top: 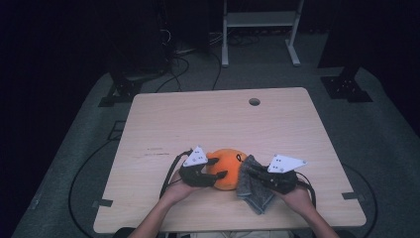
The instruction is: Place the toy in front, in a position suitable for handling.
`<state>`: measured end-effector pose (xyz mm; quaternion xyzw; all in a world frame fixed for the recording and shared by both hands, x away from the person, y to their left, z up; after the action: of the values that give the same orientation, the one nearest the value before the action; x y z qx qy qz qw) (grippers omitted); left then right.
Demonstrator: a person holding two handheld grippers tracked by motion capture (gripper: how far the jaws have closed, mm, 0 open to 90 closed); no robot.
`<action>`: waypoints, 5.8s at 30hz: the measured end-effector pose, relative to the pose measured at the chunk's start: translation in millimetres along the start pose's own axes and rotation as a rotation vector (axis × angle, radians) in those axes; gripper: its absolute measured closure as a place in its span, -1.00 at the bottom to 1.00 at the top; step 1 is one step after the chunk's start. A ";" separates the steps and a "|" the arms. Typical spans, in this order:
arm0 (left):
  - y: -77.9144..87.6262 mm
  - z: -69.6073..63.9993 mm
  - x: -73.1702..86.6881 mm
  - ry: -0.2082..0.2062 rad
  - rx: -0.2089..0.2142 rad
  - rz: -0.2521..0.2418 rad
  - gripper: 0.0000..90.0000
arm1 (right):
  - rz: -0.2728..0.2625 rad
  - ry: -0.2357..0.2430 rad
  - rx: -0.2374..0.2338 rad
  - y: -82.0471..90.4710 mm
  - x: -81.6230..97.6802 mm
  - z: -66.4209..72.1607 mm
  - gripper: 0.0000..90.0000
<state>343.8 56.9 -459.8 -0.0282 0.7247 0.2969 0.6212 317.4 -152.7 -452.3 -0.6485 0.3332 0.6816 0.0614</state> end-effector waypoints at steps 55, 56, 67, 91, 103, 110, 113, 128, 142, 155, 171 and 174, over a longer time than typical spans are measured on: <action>-1.6 -8.6 -3.6 -0.107 -0.007 0.017 -0.32 | 0.057 -0.047 -0.076 20.9 5.0 -7.1 0.78; -1.6 -9.6 -3.4 -0.112 -0.005 0.016 -0.31 | 0.042 -0.046 -0.083 20.2 0.6 -6.3 0.78; 5.2 -6.8 4.2 -0.131 0.031 0.037 -0.25 | 0.056 -0.060 -0.105 -2.1 -3.3 -6.1 0.79; 5.2 -12.6 1.7 -0.181 0.057 0.044 -0.21 | 0.059 -0.132 -0.106 14.2 7.2 -24.4 0.78; 7.6 -11.5 3.1 -0.167 0.076 0.034 -0.20 | 0.110 -0.143 -0.096 14.1 17.0 -28.3 0.78; 6.2 -18.7 0.5 -0.224 0.075 0.038 -0.20 | 0.054 -0.045 -0.155 -0.7 -30.1 -7.2 0.78; 7.6 -17.3 1.8 -0.219 0.069 0.040 -0.20 | 0.099 -0.018 -0.148 -20.7 -35.5 -6.2 0.78; 2.2 -26.5 -5.2 -0.244 0.100 0.013 -0.21 | 0.034 -0.128 -0.147 9.2 -16.0 -18.6 0.78; -1.7 -14.8 -5.6 -0.033 0.113 0.031 -0.64 | 0.031 -0.113 -0.133 -0.6 -8.8 -8.2 0.79; -5.0 -38.1 -11.1 -0.238 0.104 0.012 -0.19 | 0.001 -0.087 -0.124 25.6 -21.2 -4.3 0.79; -3.1 -45.0 -10.7 -0.295 0.106 0.008 -0.18 | 0.003 -0.062 -0.150 19.1 -33.0 0.4 0.79; -2.6 -50.8 -10.7 -0.352 0.103 0.020 -0.18 | 0.014 -0.011 -0.170 8.3 -46.6 11.1 0.79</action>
<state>302.4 27.7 -448.4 0.0632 0.6192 0.2661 0.7361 310.9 -136.9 -406.8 -0.6455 0.2783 0.7113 0.0031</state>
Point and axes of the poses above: each handheld gripper's, and its own axes: y roughly backward along the jaws, x roughly out of its underside, z roughly to its left, the point moved 5 cm from there along -y, roughly forward along the jaws, and after that the axes turned 5 degrees about -z, right-handed, at the moved point
